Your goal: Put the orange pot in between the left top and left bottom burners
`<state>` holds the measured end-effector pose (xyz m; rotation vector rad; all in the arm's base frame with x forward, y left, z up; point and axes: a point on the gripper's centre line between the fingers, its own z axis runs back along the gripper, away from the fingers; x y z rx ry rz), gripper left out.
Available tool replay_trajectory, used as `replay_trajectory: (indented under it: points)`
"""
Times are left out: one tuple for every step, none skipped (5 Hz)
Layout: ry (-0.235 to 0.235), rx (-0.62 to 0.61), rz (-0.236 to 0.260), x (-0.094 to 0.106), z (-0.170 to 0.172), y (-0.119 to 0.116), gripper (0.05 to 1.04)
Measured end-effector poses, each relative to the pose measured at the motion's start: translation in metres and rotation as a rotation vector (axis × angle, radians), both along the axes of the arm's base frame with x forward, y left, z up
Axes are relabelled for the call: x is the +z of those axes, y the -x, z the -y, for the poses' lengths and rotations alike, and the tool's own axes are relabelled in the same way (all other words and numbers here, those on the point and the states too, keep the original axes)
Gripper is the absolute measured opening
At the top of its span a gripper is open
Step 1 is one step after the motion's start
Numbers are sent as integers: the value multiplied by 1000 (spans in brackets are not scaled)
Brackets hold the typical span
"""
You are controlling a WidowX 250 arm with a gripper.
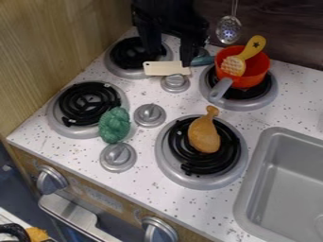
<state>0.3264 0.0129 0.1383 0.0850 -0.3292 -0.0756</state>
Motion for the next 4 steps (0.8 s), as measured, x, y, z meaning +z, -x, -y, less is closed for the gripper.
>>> replay_trajectory:
  points:
    - [-1,1,-23,-7,0,0,1000]
    - [-37,-41,-24,-6,5,-11,1000]
    - [-40,-58,5,-9,15,-18,1000]
    - [-29,-68,1,-23,18,-29,1000]
